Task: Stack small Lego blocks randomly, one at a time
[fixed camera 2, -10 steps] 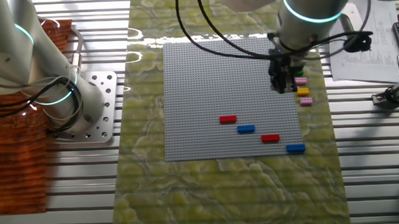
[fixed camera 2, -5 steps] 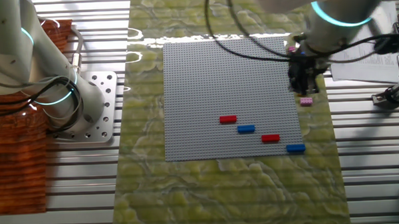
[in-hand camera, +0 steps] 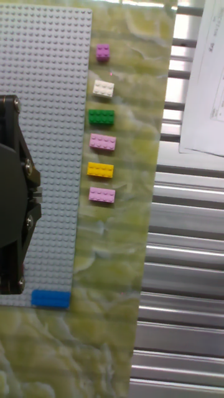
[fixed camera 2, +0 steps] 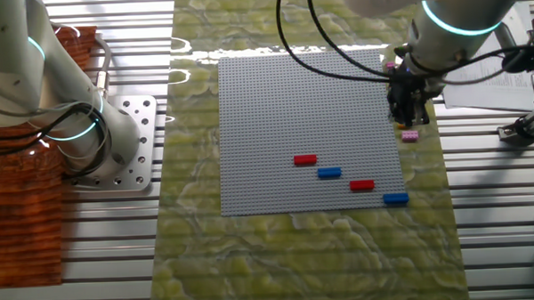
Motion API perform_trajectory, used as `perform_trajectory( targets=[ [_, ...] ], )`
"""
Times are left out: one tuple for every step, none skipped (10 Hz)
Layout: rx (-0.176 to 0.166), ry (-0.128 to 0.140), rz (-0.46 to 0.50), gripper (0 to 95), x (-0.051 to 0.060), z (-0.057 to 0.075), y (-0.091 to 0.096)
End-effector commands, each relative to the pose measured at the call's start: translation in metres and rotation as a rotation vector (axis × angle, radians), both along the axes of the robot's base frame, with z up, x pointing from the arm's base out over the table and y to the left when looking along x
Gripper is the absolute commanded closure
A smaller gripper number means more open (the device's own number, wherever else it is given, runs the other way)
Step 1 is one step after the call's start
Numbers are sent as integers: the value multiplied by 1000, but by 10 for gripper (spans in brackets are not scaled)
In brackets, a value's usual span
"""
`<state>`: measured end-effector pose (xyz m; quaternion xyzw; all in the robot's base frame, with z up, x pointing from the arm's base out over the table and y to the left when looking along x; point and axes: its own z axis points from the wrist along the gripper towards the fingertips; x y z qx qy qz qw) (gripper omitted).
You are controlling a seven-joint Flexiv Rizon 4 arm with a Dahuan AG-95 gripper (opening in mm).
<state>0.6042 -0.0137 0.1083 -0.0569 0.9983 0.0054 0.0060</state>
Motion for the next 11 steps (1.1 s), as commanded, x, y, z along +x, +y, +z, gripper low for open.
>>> perform_trajectory(
  targets=[
    [-11,15,-16,950,3,-1,2],
    [-11,13,-6,950,3,-1,2],
    [-10,9,2,950,3,-2,1],
    [-11,0,0,950,5,-7,-1],
    [-11,-21,-17,950,8,-14,-3],
    [-10,-35,-28,950,10,-19,-4],
    [-10,-57,-25,950,14,-28,-6],
    [-8,-74,-22,950,17,-35,-7],
    [-7,-78,-19,950,19,-38,-8],
    [-11,-79,-22,950,23,-42,-7],
    [-10,-83,-19,760,26,-44,-7]
  ],
)
